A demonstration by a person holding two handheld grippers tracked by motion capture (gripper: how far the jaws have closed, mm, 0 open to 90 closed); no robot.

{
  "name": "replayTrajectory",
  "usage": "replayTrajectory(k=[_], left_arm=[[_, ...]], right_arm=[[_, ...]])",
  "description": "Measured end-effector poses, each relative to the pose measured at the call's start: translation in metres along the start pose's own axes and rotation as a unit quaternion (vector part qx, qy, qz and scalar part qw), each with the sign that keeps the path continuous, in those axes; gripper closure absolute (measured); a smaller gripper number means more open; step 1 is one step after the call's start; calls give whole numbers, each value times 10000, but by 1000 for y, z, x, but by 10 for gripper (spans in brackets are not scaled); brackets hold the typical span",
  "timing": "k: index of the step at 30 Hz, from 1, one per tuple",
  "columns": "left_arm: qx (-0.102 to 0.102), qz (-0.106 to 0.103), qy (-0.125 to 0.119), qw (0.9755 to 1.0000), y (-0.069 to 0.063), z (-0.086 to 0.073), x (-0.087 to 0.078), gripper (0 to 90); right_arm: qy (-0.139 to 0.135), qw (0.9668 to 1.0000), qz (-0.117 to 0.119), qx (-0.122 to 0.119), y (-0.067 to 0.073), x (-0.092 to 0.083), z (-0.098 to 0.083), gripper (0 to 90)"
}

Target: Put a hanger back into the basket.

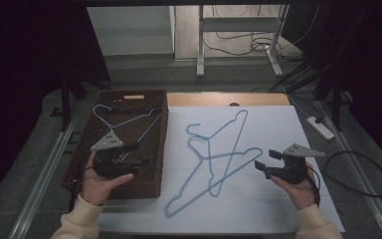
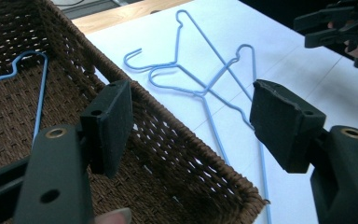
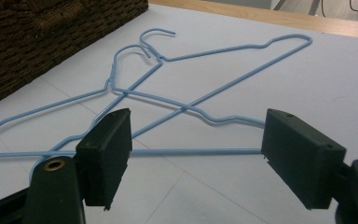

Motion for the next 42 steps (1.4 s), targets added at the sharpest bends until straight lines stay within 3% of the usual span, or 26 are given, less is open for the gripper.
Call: replayTrajectory(k=[2,5,10,29,37,42], left_arm=[[-1,0,-2,10000,-1,0,3,307],[-33,-169,-69,9998,-7,2,4,306],[22,-24,-24,10000,-7,0,7,307],[142,-140,68,9998,-11,-7,13,306],[122,-134,95,9998,-9,-13,14,307],[181,-111,178,9996,-8,-17,14,307]], right_arm=[[-6,10000,-1,-12,1,0,0,246],[22,10000,19,-23,1,1,-1,246],[57,10000,13,-51,2,2,-3,246],[101,9999,72,-98,6,2,-6,259],[237,9995,109,-186,9,10,-4,278],[489,9983,221,-216,22,23,5,294]])
Point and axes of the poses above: each handheld gripper's, and its own axes: x roughly forward along the jaws, z roughly out of its top, y roughly to its left, the point moved 10 cm from there along x, roughly forward along the jaws, and after that the axes turned 12 degrees about y, right-handed, at the moved point
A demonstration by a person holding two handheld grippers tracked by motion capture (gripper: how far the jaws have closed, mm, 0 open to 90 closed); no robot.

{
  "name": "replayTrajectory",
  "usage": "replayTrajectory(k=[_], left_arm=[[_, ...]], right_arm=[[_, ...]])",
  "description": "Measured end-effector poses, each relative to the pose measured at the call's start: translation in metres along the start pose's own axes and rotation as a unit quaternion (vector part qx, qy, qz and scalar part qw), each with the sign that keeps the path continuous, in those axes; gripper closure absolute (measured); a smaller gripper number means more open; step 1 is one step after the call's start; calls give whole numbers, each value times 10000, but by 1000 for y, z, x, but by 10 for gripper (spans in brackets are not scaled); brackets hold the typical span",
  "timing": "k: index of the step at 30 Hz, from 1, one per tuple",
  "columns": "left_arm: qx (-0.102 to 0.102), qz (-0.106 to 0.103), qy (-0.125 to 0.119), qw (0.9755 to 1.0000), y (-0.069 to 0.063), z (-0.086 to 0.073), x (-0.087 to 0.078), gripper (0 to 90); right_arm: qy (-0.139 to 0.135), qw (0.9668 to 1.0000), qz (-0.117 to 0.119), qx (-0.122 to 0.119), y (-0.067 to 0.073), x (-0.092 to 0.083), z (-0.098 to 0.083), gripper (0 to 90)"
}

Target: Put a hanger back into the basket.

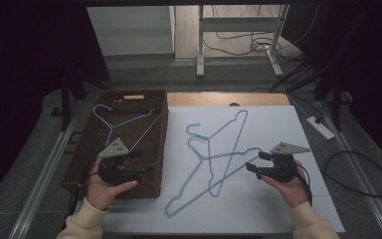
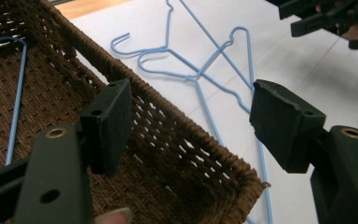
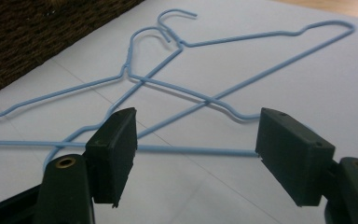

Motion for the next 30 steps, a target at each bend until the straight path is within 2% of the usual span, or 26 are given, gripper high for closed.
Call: replayTrajectory(k=[7,13,16,23,30], left_arm=[[12,4,73,10000,2,-5,3,307],[-32,24,69,10000,6,-9,3,309],[-43,34,72,10000,6,-10,4,310],[-25,37,73,10000,6,-11,4,312],[-29,46,66,10000,6,-11,4,313]], right_arm=[[408,9986,280,-178,20,32,21,303],[715,9956,523,-318,36,68,39,304],[910,9928,653,-418,44,84,48,304],[1302,9876,656,-578,56,116,61,353],[1596,9831,613,-653,66,137,72,418]])
Point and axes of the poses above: each handheld gripper's, and its own axes: x roughly forward along the jaws, z roughly out of its top, y roughly to its left, the point moved 10 cm from there along x, roughly forward along the jaws, and after that the axes turned 12 degrees about y, right-handed, at the moved point
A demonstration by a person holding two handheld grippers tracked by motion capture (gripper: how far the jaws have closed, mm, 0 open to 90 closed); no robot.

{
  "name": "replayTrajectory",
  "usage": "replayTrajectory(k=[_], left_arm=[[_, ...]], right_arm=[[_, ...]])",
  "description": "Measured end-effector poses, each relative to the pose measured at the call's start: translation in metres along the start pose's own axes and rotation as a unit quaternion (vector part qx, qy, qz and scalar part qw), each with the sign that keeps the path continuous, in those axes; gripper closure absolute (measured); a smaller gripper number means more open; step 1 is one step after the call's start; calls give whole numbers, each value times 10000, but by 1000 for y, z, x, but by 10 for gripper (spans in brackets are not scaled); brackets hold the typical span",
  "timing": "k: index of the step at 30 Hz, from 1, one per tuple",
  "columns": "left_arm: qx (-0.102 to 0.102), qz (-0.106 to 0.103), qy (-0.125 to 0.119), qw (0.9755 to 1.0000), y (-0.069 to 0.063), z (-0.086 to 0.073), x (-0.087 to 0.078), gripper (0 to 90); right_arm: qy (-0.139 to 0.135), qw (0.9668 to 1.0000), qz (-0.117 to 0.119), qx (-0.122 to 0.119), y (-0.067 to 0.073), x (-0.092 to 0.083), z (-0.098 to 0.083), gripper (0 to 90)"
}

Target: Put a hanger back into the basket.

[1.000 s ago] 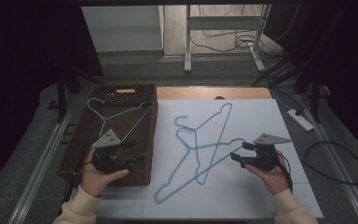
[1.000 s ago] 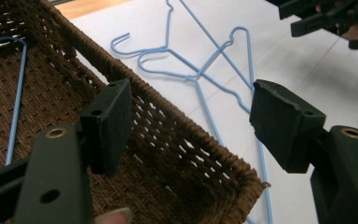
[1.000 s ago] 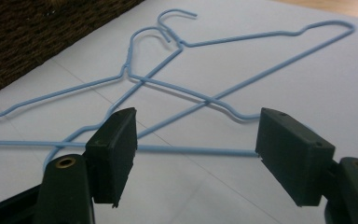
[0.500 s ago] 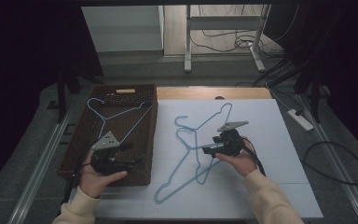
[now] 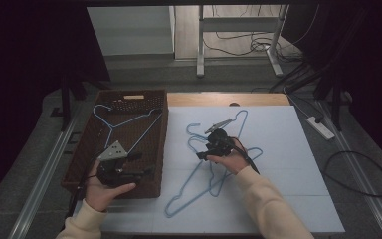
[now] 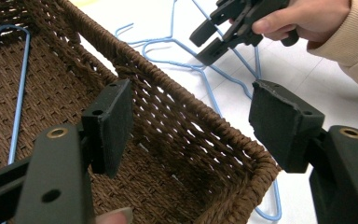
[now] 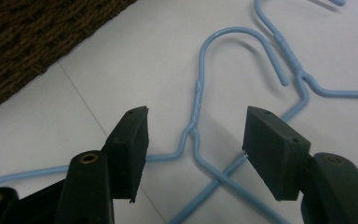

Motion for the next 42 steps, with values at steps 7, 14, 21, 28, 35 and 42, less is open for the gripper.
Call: replayTrajectory(k=[7,14,21,28,35,42], left_arm=[[-10,3,-18,10000,1,0,-2,312],[-20,-3,-18,10000,2,0,-2,313],[-28,-30,-26,10000,1,0,-2,314],[-32,-48,-60,10000,1,1,-4,315],[-52,-66,-113,9999,0,3,-6,315],[-62,-84,-146,9998,-2,5,-8,318]], right_arm=[[297,9994,-154,-8,1,16,11,495],[533,9980,-349,-31,2,26,16,593],[881,9943,-593,-60,4,33,14,739],[871,9944,-452,404,2,32,13,859],[470,9970,-369,489,2,15,14,863],[-188,9991,-319,218,11,-16,17,862]])
Point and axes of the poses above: each handheld gripper's, and its own axes: x roughly forward along the jaws, z roughly out of its top, y roughly to its left, the point moved 10 cm from there along x, roughly forward along the jaws, and after that the axes turned 12 degrees about y, right-handed, at the moved point
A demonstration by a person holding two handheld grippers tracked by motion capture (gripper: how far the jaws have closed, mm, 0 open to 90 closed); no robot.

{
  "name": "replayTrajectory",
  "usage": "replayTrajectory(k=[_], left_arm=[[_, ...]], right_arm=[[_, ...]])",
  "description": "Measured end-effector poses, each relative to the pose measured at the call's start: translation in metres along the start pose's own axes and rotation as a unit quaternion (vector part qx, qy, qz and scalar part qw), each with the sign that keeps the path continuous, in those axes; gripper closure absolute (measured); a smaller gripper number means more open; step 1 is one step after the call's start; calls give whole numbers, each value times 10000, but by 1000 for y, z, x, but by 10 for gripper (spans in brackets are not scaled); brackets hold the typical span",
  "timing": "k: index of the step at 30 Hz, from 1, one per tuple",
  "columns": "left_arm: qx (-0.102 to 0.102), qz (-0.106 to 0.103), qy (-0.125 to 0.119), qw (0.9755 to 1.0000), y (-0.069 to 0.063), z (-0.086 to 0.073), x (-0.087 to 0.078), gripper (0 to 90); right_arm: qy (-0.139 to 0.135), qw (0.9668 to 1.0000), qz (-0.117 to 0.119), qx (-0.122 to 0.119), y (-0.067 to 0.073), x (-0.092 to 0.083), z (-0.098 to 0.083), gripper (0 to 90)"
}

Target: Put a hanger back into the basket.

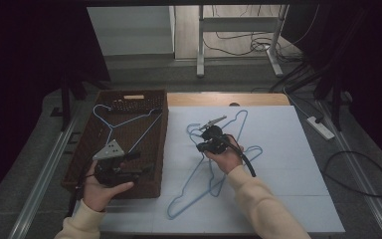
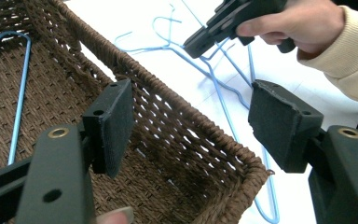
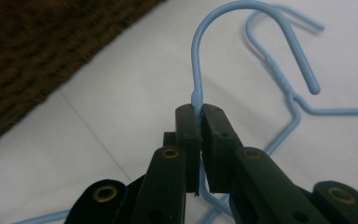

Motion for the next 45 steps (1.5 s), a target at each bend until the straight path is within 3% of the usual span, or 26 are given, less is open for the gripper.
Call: replayTrajectory(k=[6,13,19,32,45], left_arm=[[107,98,-100,9998,-4,8,-8,318],[192,-46,-95,9998,-16,13,-4,317],[240,-131,11,9996,-23,14,6,316],[220,-389,198,9988,-39,21,26,314],[271,-620,474,9966,-57,35,50,310]], right_arm=[[-594,9981,83,-124,2,-27,-2,866],[-1128,9933,126,-223,2,-57,-6,870],[-1391,9900,119,-209,0,-71,-8,870],[-1717,9848,63,-250,12,-97,-6,870],[-2012,9785,46,-456,34,-116,3,870]])
Point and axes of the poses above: each handheld gripper's, and its own axes: x roughly forward along the jaws, z roughly out of its top, y roughly to its left, the point moved 10 cm from there along x, roughly forward along the jaws, and after that the axes turned 12 degrees about y, right-handed, at the moved point
